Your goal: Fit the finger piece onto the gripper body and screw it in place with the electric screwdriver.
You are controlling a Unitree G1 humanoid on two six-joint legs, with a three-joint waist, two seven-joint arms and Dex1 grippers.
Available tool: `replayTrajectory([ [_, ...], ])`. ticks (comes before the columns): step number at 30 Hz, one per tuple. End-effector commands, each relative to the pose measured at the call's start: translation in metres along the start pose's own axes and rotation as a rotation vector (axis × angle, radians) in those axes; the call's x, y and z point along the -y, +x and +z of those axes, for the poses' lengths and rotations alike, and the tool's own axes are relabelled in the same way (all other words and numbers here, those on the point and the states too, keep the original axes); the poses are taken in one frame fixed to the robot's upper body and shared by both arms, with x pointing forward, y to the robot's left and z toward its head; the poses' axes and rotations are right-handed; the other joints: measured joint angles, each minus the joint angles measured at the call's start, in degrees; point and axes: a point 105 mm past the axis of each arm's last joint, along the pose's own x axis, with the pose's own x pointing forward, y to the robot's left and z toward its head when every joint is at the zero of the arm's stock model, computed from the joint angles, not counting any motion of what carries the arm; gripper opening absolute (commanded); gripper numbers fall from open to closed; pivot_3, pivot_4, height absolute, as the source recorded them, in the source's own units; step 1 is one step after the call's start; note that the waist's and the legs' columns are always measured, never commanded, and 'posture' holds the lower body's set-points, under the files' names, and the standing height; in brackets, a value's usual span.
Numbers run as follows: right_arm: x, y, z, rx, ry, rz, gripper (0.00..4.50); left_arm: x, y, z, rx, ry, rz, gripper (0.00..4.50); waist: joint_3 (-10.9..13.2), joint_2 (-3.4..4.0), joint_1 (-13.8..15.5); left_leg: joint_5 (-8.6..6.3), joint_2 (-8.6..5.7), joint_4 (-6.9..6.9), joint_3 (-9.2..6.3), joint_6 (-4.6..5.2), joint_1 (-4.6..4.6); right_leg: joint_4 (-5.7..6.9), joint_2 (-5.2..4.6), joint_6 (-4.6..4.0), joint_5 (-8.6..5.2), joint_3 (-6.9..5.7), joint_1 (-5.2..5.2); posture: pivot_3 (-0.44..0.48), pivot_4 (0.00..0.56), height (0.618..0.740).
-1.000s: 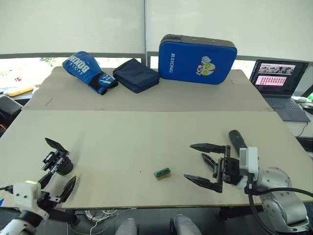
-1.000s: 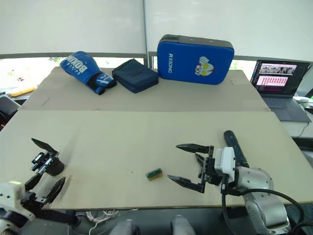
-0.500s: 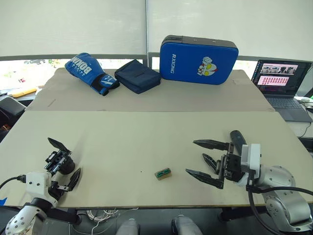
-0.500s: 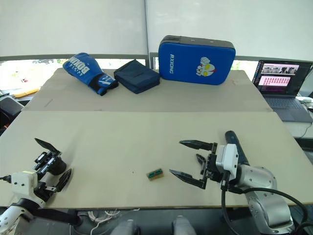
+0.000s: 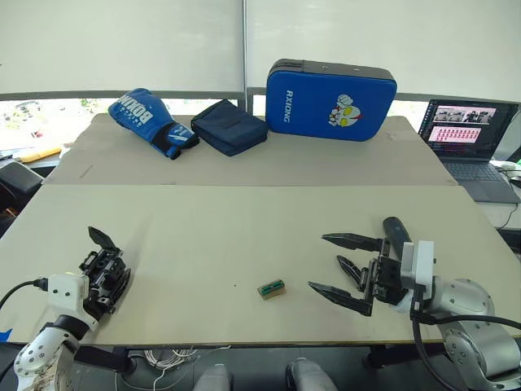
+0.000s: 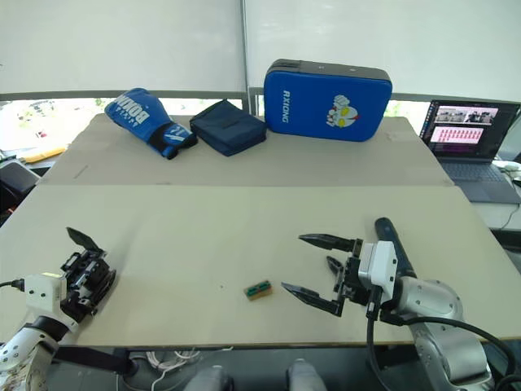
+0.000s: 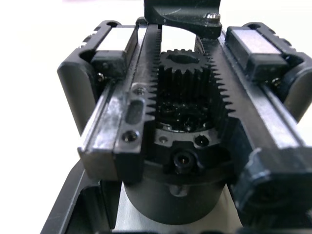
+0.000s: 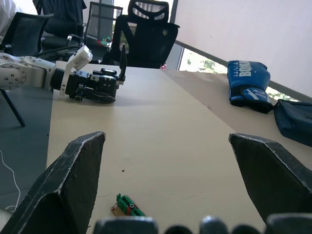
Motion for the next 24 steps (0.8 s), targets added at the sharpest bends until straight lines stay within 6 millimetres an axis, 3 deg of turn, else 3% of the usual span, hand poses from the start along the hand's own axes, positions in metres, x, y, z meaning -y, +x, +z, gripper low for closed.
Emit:
replayTrajectory([
  [1, 0.001, -0.001, 0.012, 0.013, -0.049, -0.004, 4.50, 0.017, 0.004, 0.010, 0.066, -0.018, -0.065, 2.39, 0.00, 0.00, -0.01, 0.00, 0.00, 0.00, 0.00, 0.00, -0.01, 0.00, 0.00, -0.01, 0.00, 0.00, 0.00, 0.000, 0.150, 0.740],
  [5, 0.002, -0.006, 0.013, -0.001, -0.055, -0.019, 4.50, 0.042, 0.019, 0.041, 0.165, 0.005, -0.166, 2.39, 0.05, -0.08, 0.47, 0.00, -0.04, 0.05, -0.01, 0.00, -0.12, -0.07, -0.05, 0.00, 0.05, 0.00, -0.02, 0.000, 0.150, 0.740],
  [11, 0.000, -0.021, 0.013, -0.048, -0.049, -0.046, 4.50, 0.107, 0.054, 0.086, 0.251, 0.020, -0.365, 2.39, 0.18, -0.34, 1.18, 0.00, -0.09, 0.17, -0.13, -0.01, -0.28, -0.09, -0.04, -0.23, 0.29, -0.06, -0.05, 0.000, 0.150, 0.740],
  [15, -0.003, -0.033, 0.012, -0.087, -0.047, -0.056, 4.50, 0.143, 0.076, 0.089, 0.234, -0.001, -0.455, 2.39, 0.17, -0.30, 0.43, 0.00, -0.09, 0.13, -0.08, 0.00, -0.24, -0.10, -0.01, -0.25, 0.32, 0.01, -0.06, 0.000, 0.150, 0.740],
  [24, -0.006, -0.044, 0.014, -0.129, -0.068, -0.106, 4.50, 0.183, 0.114, 0.075, 0.178, 0.029, -0.530, 2.39, 0.18, -0.31, -0.33, 0.00, -0.09, 0.08, -0.13, 0.01, -0.25, -0.12, 0.08, -0.26, 0.31, 0.03, -0.07, 0.000, 0.150, 0.740],
])
